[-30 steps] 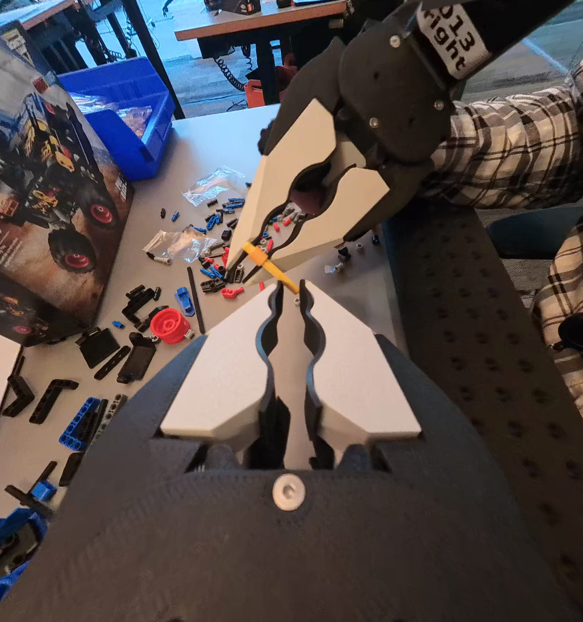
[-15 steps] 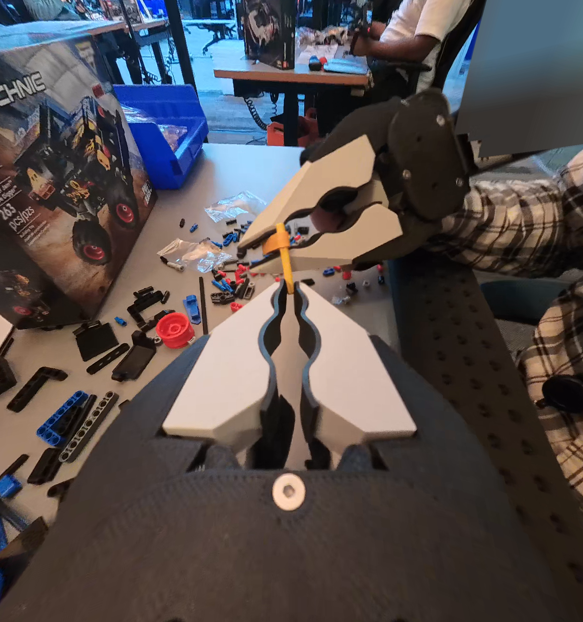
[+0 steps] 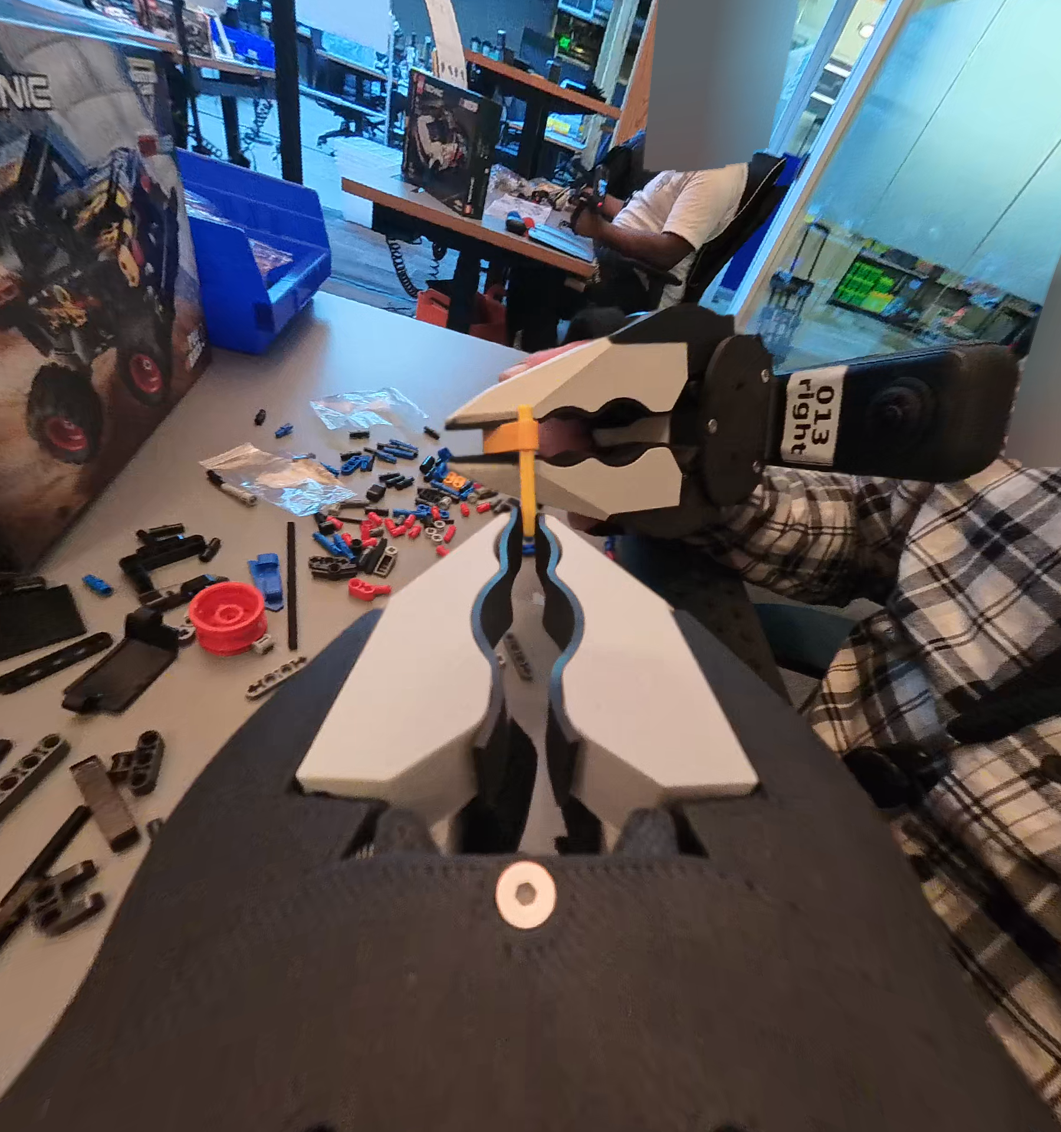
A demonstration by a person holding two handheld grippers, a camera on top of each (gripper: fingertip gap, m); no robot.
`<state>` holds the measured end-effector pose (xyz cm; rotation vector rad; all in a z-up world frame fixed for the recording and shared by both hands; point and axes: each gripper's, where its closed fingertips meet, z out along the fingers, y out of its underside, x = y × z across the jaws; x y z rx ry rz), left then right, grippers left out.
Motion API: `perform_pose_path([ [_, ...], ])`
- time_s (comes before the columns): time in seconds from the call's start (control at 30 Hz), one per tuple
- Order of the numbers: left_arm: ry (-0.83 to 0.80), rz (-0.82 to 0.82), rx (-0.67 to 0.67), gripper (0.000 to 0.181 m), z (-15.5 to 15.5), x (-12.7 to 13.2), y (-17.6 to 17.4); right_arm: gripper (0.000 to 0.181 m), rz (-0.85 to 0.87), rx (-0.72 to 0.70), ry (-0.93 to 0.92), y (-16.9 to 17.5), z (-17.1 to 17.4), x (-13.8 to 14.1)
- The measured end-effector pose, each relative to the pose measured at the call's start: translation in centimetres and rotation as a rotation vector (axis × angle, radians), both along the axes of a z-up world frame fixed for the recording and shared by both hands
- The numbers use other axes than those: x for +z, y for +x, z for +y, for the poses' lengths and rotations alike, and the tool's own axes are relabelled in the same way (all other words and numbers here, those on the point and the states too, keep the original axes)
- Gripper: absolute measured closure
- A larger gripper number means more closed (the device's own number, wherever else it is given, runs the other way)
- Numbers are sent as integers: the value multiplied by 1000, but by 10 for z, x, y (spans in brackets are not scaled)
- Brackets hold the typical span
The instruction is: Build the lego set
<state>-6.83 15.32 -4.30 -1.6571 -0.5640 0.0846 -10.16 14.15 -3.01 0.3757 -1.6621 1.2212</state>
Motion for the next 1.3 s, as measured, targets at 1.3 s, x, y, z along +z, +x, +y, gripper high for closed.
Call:
perform_pose_path([
  [1.3,-319,453,-115,137,19,-10,31,176,-556,432,106,56,-2,-32],
])
